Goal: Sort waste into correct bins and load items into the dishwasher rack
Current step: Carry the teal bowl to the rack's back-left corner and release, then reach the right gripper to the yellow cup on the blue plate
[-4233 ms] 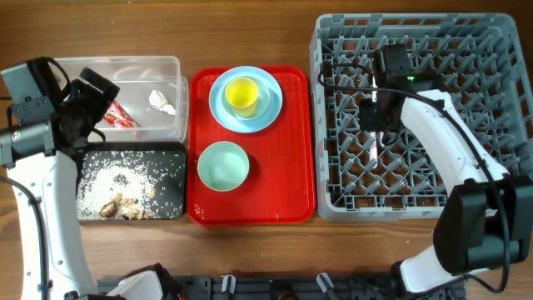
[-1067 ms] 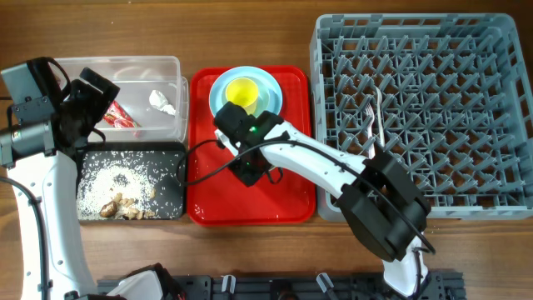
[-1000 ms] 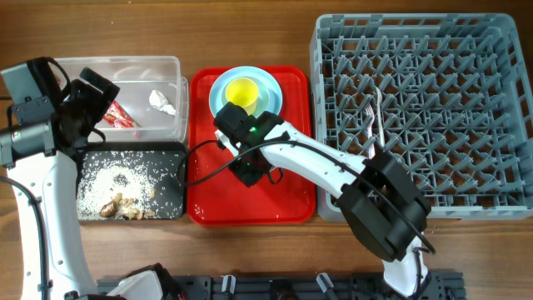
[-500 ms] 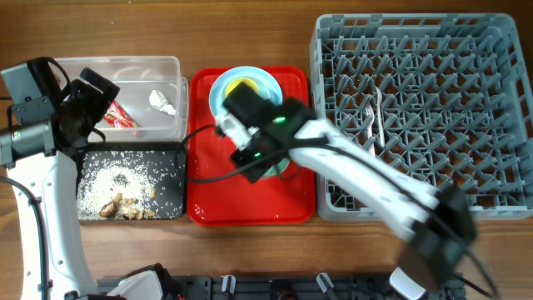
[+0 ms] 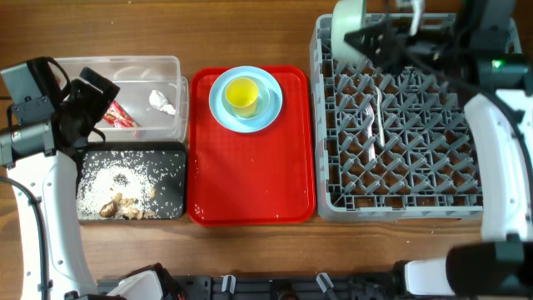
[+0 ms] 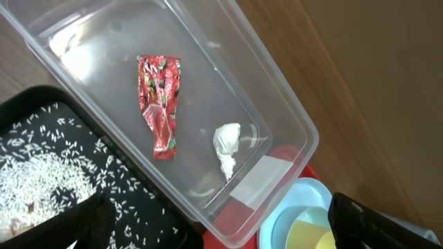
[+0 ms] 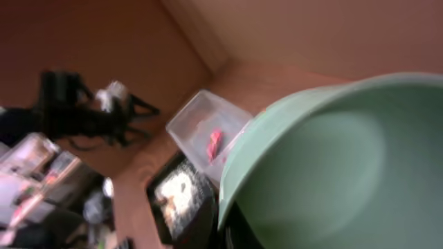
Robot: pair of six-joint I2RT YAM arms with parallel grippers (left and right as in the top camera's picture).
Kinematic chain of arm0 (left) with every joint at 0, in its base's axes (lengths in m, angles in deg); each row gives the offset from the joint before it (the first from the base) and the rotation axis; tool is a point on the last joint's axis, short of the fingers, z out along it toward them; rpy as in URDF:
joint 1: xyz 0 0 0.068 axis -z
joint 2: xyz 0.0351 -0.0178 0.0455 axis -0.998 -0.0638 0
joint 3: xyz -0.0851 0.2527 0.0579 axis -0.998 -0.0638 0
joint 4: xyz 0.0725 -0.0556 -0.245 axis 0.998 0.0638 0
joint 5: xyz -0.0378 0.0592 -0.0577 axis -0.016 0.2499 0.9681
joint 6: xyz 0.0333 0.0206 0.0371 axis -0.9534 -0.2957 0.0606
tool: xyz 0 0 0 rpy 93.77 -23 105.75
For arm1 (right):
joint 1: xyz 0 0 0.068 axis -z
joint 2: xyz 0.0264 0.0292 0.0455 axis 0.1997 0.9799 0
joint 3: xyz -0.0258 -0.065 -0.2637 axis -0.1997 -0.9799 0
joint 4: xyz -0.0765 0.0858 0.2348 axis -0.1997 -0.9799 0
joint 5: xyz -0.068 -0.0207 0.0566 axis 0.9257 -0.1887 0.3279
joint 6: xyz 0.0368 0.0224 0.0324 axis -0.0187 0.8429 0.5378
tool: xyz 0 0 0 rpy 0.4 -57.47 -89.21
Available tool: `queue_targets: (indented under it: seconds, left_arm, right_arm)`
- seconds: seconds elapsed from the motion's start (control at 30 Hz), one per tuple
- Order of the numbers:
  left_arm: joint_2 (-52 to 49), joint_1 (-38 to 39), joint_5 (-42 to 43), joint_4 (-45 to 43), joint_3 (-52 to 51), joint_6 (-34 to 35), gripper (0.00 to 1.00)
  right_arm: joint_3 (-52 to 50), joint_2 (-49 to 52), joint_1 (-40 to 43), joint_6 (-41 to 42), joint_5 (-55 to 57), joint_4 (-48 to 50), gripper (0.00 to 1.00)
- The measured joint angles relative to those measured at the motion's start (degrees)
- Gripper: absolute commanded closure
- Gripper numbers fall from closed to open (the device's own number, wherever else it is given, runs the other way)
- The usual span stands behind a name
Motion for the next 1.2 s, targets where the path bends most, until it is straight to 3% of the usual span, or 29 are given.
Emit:
queue_targets:
  seconds: [0.23, 0.4, 0.57, 0.7, 0.77, 0.8, 1.2]
  left_arm:
    - [0.00, 0.00, 0.02, 0.04, 0.00, 0.00, 0.00]
    - [0.00, 0.00, 0.00, 0.11, 0.00, 0.00, 0.00]
    - [0.00, 0.00, 0.00, 0.04, 0.00, 0.00, 0.00]
    - [0.00, 0.00, 0.00, 0.04, 0.00, 0.00, 0.00]
    - [0.00, 0.00, 0.00, 0.04, 0.00, 0.00, 0.00]
    - [0.00, 0.00, 0.00, 0.04, 0.00, 0.00, 0.00]
    - [0.00, 0.00, 0.00, 0.04, 0.00, 0.00, 0.00]
  right_arm:
    - [0.11, 20.70, 2.08, 14.36, -12.39, 30.56, 0.96]
    - [0.00, 31.32, 2.73, 26.10, -13.49, 42.25, 0.96]
    - [0.00, 36.22, 5.09, 30.67, -14.62, 41.44, 0.91]
    - [0.00, 36.30, 6.86, 31.67, -15.72, 40.94, 0.69]
    - [0.00, 36.30, 8.24, 32.28, -16.59, 40.81, 0.51]
    - [0.00, 36.30, 9.14, 32.41, -17.00, 40.72, 0.49]
    - [0.00, 36.30, 19.45, 37.35, -15.02, 40.65, 0.49]
